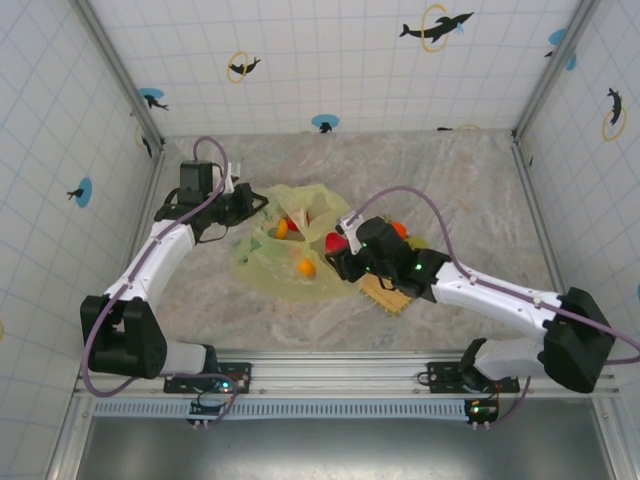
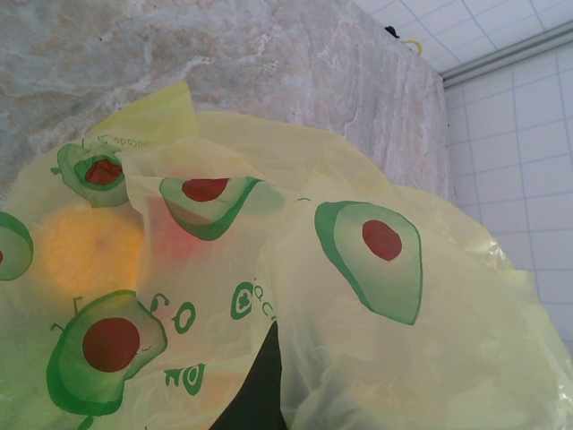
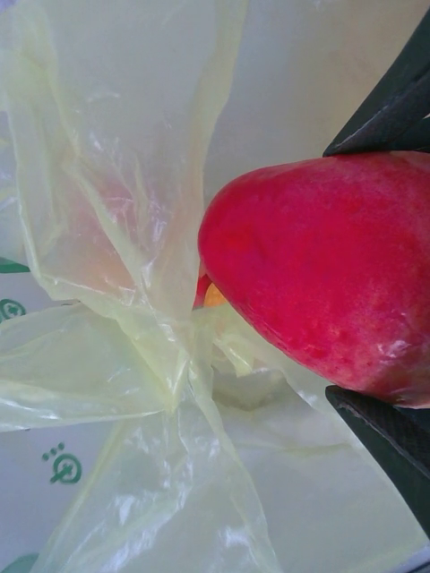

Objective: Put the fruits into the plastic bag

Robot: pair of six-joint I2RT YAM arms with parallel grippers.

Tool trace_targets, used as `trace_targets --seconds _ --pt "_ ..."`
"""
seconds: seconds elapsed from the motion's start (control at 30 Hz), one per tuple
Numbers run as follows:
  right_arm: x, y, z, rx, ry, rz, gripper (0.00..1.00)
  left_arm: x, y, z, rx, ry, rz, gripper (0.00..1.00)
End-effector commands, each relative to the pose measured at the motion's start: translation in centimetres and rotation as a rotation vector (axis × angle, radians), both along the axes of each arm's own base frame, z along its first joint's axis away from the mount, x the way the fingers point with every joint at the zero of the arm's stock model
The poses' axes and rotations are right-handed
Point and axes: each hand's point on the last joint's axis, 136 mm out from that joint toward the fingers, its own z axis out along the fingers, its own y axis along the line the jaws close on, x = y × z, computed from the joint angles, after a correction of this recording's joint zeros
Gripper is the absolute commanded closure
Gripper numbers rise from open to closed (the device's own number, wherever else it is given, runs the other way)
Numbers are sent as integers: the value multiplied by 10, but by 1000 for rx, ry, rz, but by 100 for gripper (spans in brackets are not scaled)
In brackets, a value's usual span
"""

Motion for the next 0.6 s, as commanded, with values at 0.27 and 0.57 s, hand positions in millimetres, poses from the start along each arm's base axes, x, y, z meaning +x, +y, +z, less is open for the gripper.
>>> trace_targets --seconds 0.27,0.57 --pt "49 30 -21 8 -14 -31 41 -4 -5 -1 -6 -2 -29 100" --pt "78 69 -33 154 23 -78 41 -4 -6 0 -16 0 -32 100"
